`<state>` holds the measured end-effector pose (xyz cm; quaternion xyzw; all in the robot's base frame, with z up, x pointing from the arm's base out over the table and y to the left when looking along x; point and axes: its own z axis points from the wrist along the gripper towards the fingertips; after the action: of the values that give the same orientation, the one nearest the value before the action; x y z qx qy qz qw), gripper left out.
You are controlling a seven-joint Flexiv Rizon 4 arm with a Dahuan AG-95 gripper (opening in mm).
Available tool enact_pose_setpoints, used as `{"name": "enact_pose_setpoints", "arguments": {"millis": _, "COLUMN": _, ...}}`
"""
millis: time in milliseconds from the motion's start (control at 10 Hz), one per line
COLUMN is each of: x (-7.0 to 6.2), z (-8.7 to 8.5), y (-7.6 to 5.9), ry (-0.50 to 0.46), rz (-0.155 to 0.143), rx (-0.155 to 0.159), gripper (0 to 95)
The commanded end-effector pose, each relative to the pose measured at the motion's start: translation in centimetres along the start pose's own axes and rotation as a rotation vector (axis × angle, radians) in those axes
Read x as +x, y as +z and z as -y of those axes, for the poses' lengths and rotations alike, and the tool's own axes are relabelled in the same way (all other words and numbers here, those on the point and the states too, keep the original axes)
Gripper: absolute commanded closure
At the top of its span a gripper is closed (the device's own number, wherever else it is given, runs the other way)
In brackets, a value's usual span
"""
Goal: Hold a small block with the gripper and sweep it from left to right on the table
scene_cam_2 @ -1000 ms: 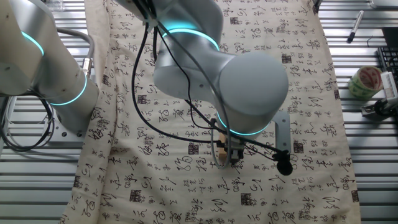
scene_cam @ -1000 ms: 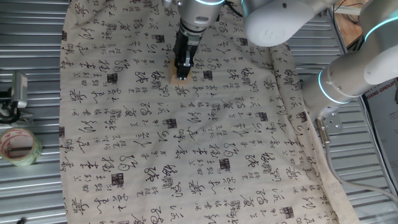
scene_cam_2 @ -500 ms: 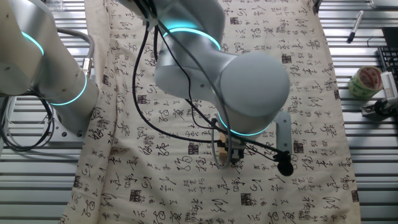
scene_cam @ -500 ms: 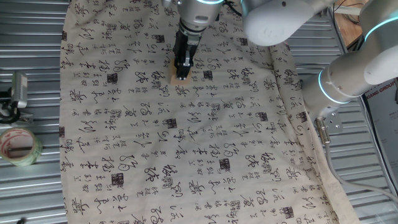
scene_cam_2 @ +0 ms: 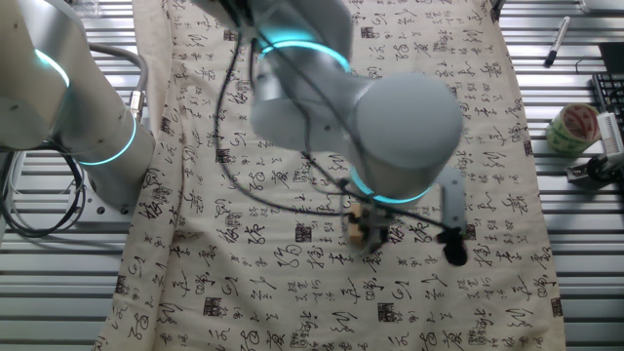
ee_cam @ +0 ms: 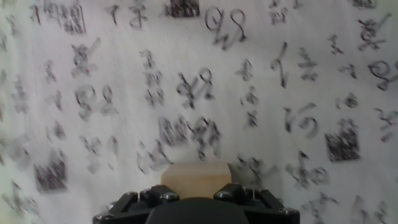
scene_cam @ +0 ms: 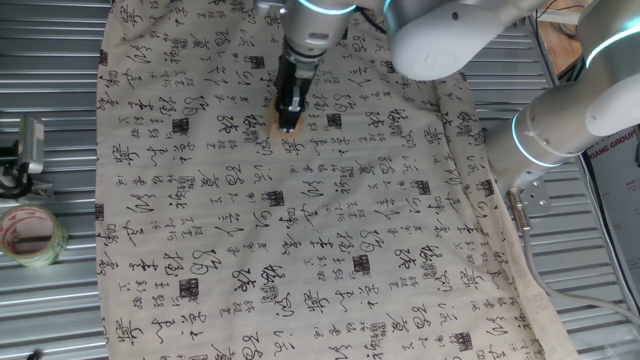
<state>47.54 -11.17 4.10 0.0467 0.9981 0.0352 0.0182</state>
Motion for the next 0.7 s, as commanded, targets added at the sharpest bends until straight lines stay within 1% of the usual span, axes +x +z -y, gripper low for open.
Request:
{"name": "enact_pose_setpoints", "arguments": {"millis": 100, "x": -0.27, "z": -0.53, "y": 2.28, "ry": -0.004, "rz": -0.004, "rx": 0.007, "gripper": 95.0}}
{"name": "enact_pose_setpoints", "arguments": {"millis": 300, "x": -0.28, "z": -0.59, "y": 2.04, "ry": -0.007, "rz": -0.015, "rx": 0.007, "gripper": 95.0}}
{"name": "enact_pose_setpoints", "arguments": {"millis": 600, "x": -0.48, "z": -0.93, "y": 2.05, "ry": 0.010, "rz": -0.013, "rx": 0.012, "gripper": 95.0}}
{"name": "enact_pose_setpoints", "arguments": {"millis": 700, "x": -0.53, "z": -1.04, "y": 1.93, "ry": 0.011, "rz": -0.014, "rx": 0.009, "gripper": 95.0}}
